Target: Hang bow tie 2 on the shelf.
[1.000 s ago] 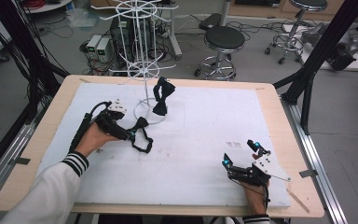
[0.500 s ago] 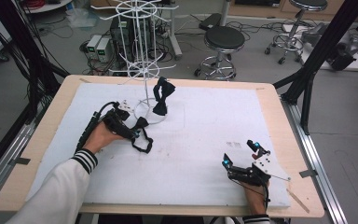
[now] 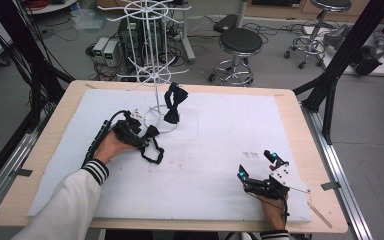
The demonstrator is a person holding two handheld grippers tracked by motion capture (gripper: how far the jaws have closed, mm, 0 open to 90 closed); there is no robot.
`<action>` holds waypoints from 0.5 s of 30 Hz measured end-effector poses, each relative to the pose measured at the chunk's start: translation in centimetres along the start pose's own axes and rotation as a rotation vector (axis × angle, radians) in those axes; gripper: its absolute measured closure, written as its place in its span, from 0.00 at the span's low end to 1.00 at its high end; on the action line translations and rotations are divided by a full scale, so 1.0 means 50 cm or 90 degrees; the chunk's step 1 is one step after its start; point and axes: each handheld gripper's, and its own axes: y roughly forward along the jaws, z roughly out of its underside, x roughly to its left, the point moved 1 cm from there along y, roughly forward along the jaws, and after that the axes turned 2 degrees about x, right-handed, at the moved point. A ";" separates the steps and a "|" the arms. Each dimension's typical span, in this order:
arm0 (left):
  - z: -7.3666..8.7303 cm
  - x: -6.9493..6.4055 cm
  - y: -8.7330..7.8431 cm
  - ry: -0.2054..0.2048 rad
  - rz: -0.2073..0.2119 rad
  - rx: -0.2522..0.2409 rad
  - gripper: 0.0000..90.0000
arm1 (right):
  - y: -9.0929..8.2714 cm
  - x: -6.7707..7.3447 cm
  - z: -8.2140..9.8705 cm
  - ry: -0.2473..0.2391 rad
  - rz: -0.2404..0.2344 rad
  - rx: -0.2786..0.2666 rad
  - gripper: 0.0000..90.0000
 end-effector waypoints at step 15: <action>-0.004 -0.014 -0.001 0.004 0.009 -0.004 0.85 | 0.001 -0.001 0.001 -0.001 0.000 0.004 0.01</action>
